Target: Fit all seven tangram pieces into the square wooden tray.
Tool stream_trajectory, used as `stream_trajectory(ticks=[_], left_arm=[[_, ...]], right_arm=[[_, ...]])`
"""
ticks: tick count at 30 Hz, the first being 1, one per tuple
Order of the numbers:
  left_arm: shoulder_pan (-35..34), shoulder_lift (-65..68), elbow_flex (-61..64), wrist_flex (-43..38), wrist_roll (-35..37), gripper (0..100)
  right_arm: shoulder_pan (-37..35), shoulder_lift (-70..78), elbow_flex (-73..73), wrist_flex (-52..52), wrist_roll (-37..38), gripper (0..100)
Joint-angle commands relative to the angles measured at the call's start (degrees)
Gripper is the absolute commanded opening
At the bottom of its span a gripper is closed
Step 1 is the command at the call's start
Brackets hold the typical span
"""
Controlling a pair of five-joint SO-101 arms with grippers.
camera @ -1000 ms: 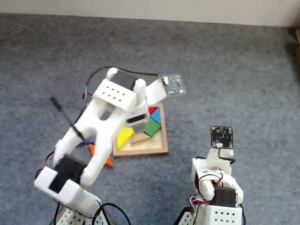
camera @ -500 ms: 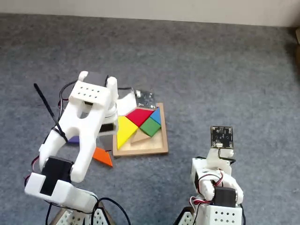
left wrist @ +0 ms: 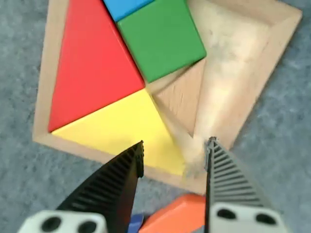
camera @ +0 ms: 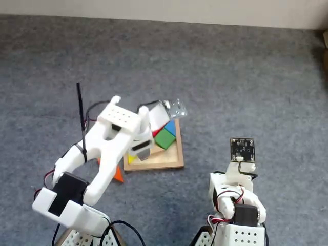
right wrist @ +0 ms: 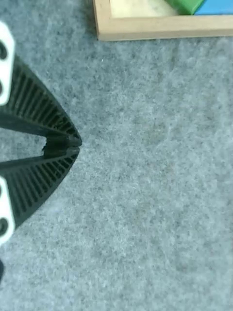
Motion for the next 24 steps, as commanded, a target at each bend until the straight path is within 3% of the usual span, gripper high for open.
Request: stream_trajectory(ticks=[1,4,10,24], left_arm=[[1.0,-2.2,4.2,-9.1,0.7,21],[0.9,-2.2,7.2,-13.5,0.9,21],[0.8,-2.1,8.5,-20.5,9.1,21],[0.8,-2.9,8.0,-21.4,9.2,21]], right_arm=[[0.7,-0.7,3.9,-1.3,0.3,0.5],[0.7,-0.7,3.9,-1.3,0.3,0.5],[0.7,-0.7,3.9,-1.3,0.4,0.5],[0.7,-0.7,3.9,-1.3,0.4,0.5]])
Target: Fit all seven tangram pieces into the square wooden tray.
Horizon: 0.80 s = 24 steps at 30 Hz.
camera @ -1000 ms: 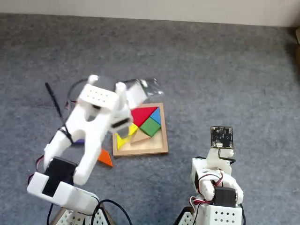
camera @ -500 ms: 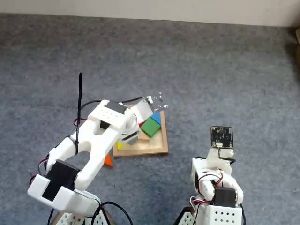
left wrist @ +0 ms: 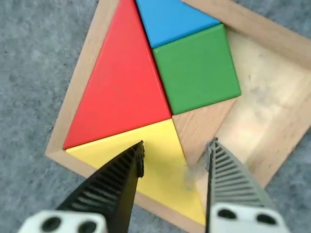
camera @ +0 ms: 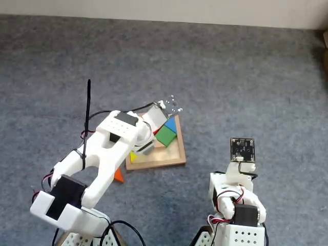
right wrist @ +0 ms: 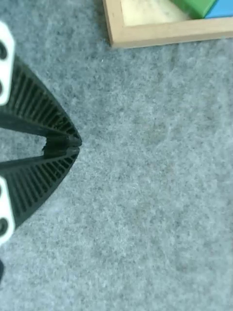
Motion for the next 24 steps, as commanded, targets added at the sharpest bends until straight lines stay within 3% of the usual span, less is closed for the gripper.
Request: stream_trajectory(ticks=[1,6,13,20,24], left_arm=[[0.8,-1.7,-0.8,-1.9,0.5,21],[0.8,-2.1,-1.5,-0.7,0.4,21],[0.8,-7.9,-6.5,10.7,0.3,21],[0.7,-15.4,-6.8,19.6,-4.3,21],[-2.6,-19.1,-6.6,25.8,-12.3,21]], right_arm=[[0.7,-0.7,3.9,-1.3,0.4,0.5],[0.7,-0.7,3.9,-1.3,0.4,0.5],[0.7,-0.7,3.9,-1.3,0.5,0.5],[0.7,-0.7,3.9,-1.3,0.5,0.5],[0.7,-0.7,3.9,-1.2,0.5,0.5]])
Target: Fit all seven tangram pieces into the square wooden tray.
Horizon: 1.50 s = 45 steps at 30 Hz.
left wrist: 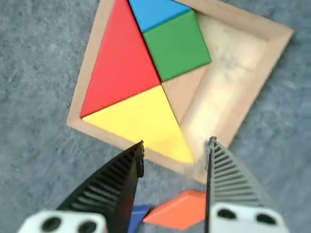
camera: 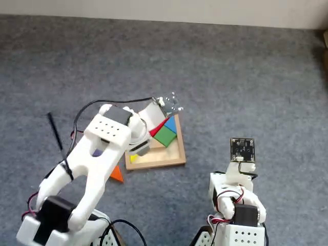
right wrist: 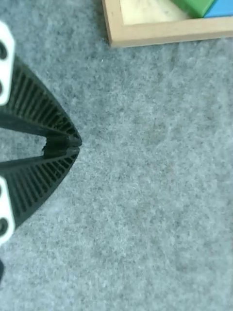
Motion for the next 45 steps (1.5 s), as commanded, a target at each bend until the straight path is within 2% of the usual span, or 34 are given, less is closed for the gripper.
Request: stream_trajectory(ticks=[1,3,6,9,14,19,33,41,45], left_arm=[[-4.0,-4.7,-2.4,5.2,-7.3,21],[-7.1,-5.3,-2.4,7.8,-12.7,22],[-12.4,-5.8,-1.4,10.4,-20.3,29],[-15.5,-5.8,1.6,8.6,-24.5,32],[-17.3,-5.5,7.1,3.5,-29.2,32],[-19.8,-5.8,9.7,-0.4,-29.5,32],[-18.0,-5.8,16.0,0.9,-29.3,32],[-18.0,-5.4,23.8,-13.5,-28.9,32],[-17.9,-5.8,24.0,-16.0,-25.2,32]], right_arm=[[0.7,-0.7,3.9,-1.2,0.5,0.5],[0.7,-0.7,3.9,-1.2,0.5,0.5],[0.7,-0.7,3.9,-1.2,0.5,0.5],[0.7,-0.7,3.9,-1.2,0.5,0.5],[0.7,-0.7,3.9,-1.2,0.4,0.5],[0.7,-0.7,3.9,-1.3,0.4,0.5],[0.7,-0.7,3.9,-1.3,0.4,0.5],[0.7,-0.7,3.9,-1.3,0.4,0.5],[0.7,-0.7,3.9,-1.3,0.4,0.5]])
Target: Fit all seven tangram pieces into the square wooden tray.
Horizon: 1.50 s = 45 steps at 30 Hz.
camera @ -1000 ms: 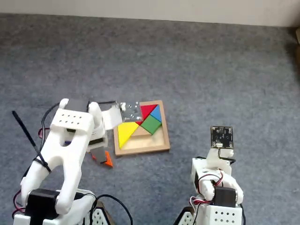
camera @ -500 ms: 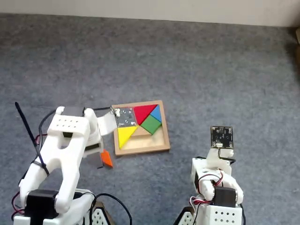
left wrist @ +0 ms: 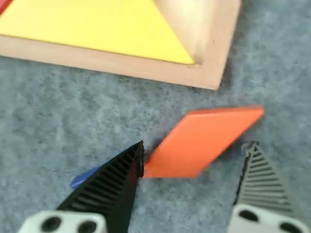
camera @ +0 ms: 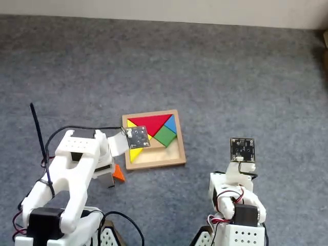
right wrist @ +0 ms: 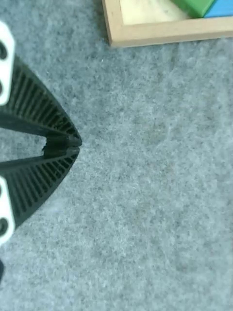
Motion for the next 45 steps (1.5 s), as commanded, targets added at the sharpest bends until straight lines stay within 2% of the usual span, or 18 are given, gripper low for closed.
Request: stream_trajectory(ticks=[1,10,21,24,28,31,38,45], left_arm=[[1.5,-1.8,-1.0,-1.5,3.0,32],[6.2,-1.4,-2.2,-1.5,3.2,32],[6.4,-1.9,-1.7,-1.0,4.0,32],[6.4,-3.7,-5.6,3.9,7.0,32],[6.5,-8.4,-10.3,13.1,7.4,32],[6.5,-10.4,-10.1,14.9,7.3,32],[6.5,-5.8,-5.9,13.6,7.4,32],[6.2,8.6,-9.0,7.7,8.7,32]], right_arm=[[0.7,-0.7,3.9,-1.3,0.4,0.5],[0.7,-0.7,3.9,-1.3,0.4,0.5],[0.7,-0.7,3.9,-1.3,0.4,0.5],[0.7,-0.7,3.9,-1.3,0.4,0.5],[0.7,-0.7,3.9,-1.3,0.5,0.5],[0.7,-0.7,3.9,-1.3,0.5,0.5],[0.7,-0.7,3.9,-1.3,0.5,0.5],[0.7,-0.7,3.9,-1.3,0.4,0.5]])
